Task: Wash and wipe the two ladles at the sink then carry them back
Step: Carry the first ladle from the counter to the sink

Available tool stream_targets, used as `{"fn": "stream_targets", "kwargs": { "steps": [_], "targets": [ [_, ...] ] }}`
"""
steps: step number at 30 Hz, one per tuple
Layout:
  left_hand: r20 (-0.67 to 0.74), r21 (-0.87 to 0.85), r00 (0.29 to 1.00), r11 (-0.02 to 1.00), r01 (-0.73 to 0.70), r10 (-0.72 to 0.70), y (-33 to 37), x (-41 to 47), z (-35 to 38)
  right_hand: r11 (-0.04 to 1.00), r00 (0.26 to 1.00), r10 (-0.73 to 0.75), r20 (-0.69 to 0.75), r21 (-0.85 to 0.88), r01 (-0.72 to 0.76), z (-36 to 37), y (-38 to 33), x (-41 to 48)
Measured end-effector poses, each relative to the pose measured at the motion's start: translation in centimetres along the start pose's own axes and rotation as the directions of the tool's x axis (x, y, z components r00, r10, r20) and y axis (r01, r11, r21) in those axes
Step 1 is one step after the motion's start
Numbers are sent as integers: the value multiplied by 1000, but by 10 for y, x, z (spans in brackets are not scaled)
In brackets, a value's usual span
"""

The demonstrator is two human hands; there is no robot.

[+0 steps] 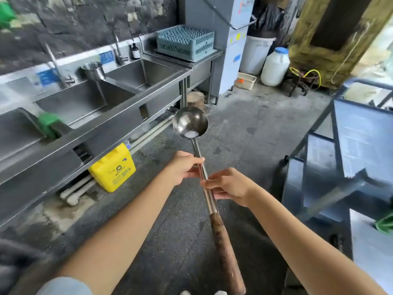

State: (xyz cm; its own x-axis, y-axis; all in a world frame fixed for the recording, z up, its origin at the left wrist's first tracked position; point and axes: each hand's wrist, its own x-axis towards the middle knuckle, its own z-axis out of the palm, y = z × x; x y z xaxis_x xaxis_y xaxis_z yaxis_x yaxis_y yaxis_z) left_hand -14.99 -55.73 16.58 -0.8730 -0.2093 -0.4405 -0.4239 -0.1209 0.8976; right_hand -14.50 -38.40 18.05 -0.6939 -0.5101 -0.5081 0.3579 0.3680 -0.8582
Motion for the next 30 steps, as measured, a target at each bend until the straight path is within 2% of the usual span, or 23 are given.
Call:
{"fn": "stream_targets", "kwargs": {
  "steps": [10,18,22,30],
  "targets": [
    [-277,-189,961,981,-41,-13,13,8,-162,992,935,-4,353,-114,47,109,-84,98],
    [-468,-282,881,957,-71,-72,31,39,-283,972,859,32,510,-216,92,194,-156,202],
    [-584,-352,804,928,-122,-116,52,57,-349,952,803,54,593,-273,137,246,-202,264],
    [-657,-493,710,857,-150,-254,52,69,-464,911,682,136,719,-361,199,353,-254,343]
  ]
}}
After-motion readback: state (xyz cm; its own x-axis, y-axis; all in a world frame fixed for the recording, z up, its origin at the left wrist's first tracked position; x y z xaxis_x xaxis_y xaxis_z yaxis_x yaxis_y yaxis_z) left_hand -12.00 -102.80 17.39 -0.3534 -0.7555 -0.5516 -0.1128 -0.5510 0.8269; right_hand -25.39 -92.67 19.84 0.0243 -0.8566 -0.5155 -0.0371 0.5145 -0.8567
